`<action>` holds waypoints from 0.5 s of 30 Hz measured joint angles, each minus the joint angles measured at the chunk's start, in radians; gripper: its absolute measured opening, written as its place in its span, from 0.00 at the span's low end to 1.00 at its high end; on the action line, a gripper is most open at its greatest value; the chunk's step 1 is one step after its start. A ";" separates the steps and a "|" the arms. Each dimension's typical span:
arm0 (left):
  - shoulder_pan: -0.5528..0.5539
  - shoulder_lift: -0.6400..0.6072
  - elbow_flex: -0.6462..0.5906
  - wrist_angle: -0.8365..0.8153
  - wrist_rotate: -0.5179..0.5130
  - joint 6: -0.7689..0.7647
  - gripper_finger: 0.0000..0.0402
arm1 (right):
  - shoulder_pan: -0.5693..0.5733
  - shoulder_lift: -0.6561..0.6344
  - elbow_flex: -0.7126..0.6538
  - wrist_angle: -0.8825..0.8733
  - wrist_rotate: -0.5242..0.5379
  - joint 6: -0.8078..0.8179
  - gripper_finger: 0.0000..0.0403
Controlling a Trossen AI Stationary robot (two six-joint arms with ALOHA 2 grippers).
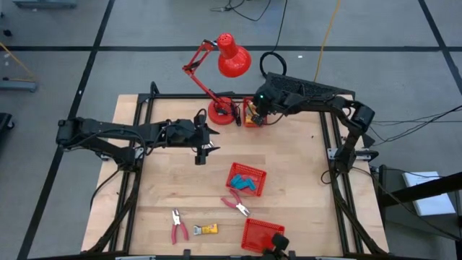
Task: Pick & Place School Supplies
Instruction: Put the yellow crayon pack into the top red basket
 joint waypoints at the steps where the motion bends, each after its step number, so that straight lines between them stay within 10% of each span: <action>1: 0.000 0.000 0.000 0.000 0.000 0.000 0.64 | 0.000 0.000 0.000 -0.001 0.000 0.001 0.17; 15: 0.000 0.000 0.000 0.004 0.002 0.015 0.64 | 0.008 -0.006 0.000 0.031 0.000 0.044 0.65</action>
